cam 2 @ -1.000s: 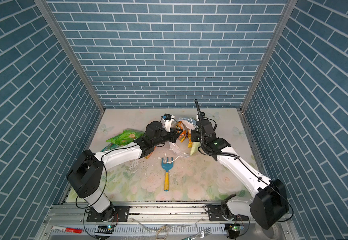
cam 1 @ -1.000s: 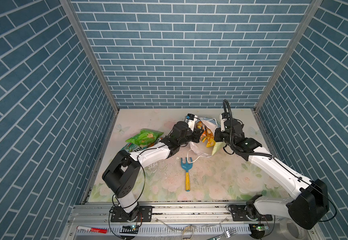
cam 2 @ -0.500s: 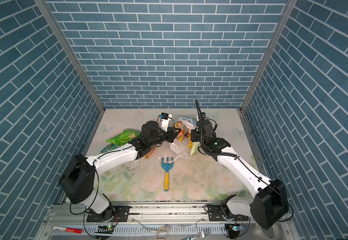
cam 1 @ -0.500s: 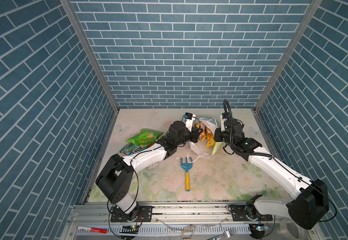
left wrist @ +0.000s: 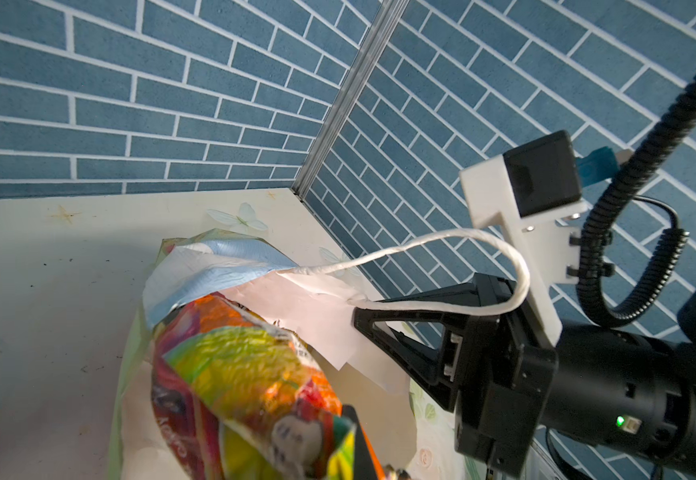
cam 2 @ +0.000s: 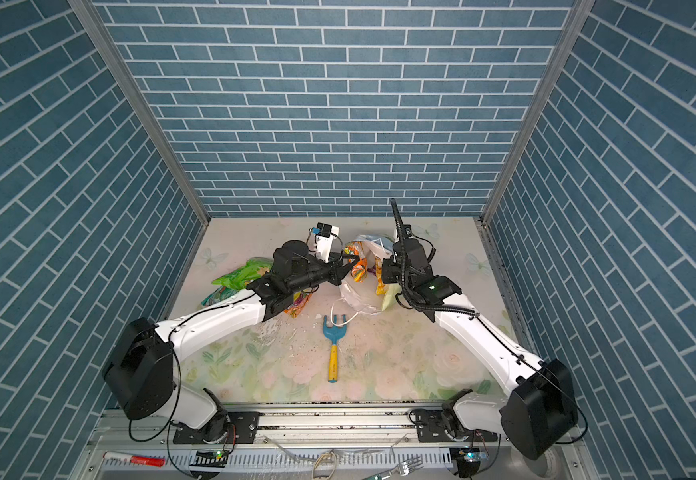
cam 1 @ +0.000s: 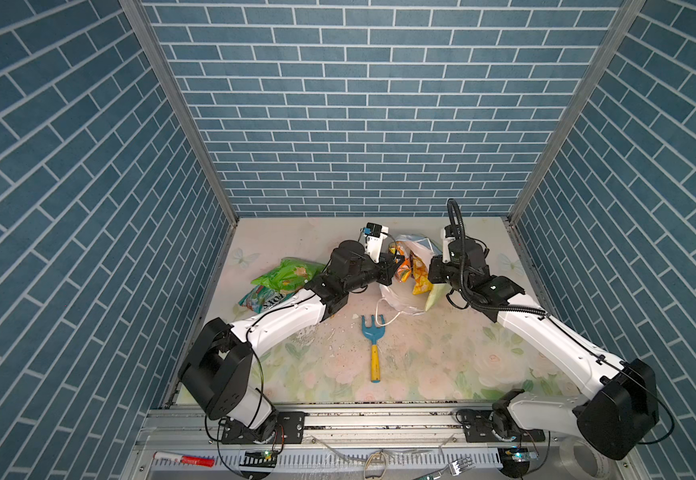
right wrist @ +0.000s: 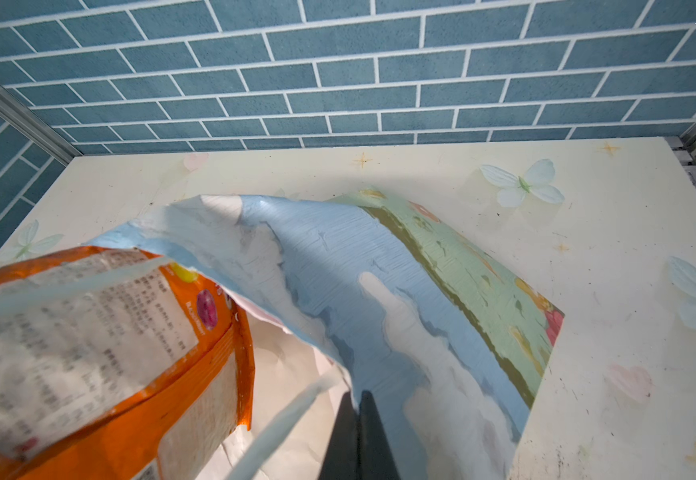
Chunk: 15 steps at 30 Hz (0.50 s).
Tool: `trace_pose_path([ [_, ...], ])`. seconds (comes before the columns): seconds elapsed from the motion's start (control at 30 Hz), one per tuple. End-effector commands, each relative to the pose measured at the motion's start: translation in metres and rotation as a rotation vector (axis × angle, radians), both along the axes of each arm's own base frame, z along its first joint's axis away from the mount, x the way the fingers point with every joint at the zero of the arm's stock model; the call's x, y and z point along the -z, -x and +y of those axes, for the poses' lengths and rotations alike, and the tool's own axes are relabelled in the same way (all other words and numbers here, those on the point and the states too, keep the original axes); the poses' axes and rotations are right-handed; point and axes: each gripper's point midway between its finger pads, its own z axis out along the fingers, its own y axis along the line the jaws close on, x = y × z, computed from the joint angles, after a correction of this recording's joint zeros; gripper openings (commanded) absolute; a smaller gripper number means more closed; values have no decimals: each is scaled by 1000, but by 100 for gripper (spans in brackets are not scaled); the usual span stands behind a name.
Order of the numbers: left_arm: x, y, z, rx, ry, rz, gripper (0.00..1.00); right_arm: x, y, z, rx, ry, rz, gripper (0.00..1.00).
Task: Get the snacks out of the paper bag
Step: 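Carry the Fox's candy bag with the left gripper over the green chip bag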
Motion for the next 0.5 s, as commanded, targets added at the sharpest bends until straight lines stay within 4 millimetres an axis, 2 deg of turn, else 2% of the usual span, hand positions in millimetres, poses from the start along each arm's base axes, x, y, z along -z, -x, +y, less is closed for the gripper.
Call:
trace_pose_path([
  [0.0,-35,2,11,-13,42,-83,0,9,6,-13,52,4,28,0],
  [0.17,-44,11,22,-27,32,-81,0,13,8,-15,53,11,30,0],
  [0.47,-54,29,57,-118,-8,-70,0,14,7,-12,40,21,29,0],
])
